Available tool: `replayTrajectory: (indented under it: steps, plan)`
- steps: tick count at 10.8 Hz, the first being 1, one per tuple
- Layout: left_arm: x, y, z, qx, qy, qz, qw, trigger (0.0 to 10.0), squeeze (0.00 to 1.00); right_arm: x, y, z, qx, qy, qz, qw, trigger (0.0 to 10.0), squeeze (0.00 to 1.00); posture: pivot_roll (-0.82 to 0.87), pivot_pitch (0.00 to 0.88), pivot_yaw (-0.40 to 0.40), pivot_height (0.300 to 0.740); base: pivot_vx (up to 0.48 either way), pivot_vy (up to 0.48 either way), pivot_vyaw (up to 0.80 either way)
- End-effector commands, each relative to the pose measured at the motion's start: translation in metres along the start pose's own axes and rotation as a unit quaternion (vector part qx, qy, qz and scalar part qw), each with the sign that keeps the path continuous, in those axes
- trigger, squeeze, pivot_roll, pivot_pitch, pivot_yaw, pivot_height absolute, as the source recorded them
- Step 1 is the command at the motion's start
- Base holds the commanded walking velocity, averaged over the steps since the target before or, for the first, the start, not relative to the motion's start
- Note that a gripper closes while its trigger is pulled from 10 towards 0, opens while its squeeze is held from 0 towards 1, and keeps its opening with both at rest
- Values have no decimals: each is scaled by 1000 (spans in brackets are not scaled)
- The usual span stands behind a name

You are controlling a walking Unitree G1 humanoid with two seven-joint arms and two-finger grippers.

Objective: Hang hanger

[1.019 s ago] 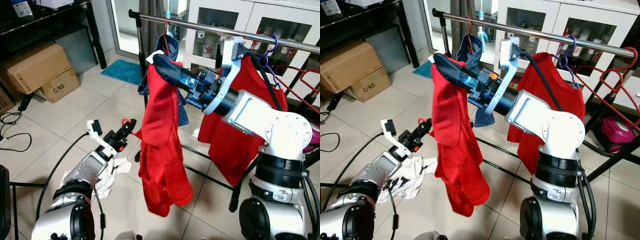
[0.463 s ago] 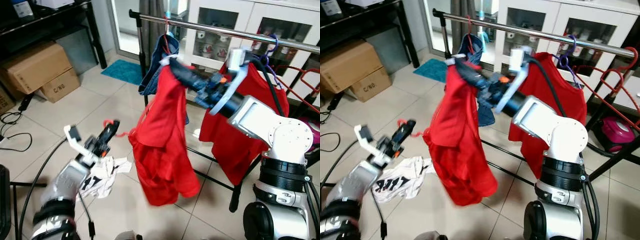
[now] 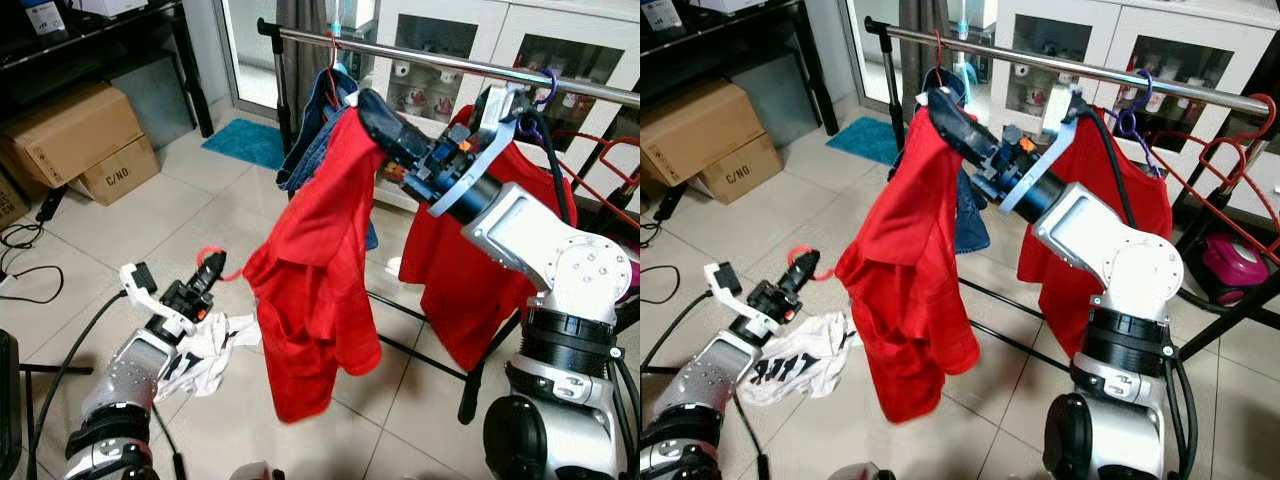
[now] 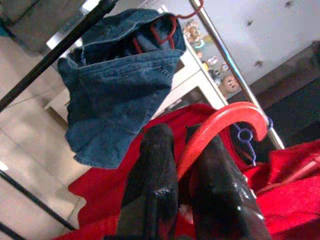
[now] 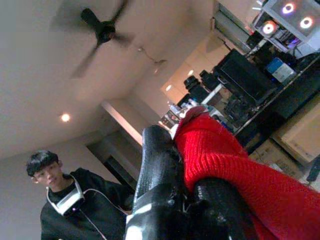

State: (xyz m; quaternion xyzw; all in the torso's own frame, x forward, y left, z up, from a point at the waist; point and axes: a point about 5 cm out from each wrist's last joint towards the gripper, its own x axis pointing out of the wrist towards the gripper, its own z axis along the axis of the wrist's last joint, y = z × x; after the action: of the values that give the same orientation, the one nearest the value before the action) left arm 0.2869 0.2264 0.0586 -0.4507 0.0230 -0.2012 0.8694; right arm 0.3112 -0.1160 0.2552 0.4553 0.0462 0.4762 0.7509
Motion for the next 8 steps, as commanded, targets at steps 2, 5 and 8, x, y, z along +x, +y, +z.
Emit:
replayTrajectory:
  steps: [2,5,8]
  plan:
    - [3,-8,25,-18,-85,-26,996,0,0,-4,2,2,-1,-8,13,1000,0,0,-73,0,32,740,0,0,0]
    - [25,-49,53,-9,-113,-129,985,0,0,-17,-18,-23,-23,54,-52,997,0,0,-60,0,17,740,0,0,0]
    - [49,-61,58,97,-85,-93,987,0,0,-16,-8,-45,-58,117,-10,991,0,0,-54,0,14,740,0,0,0]
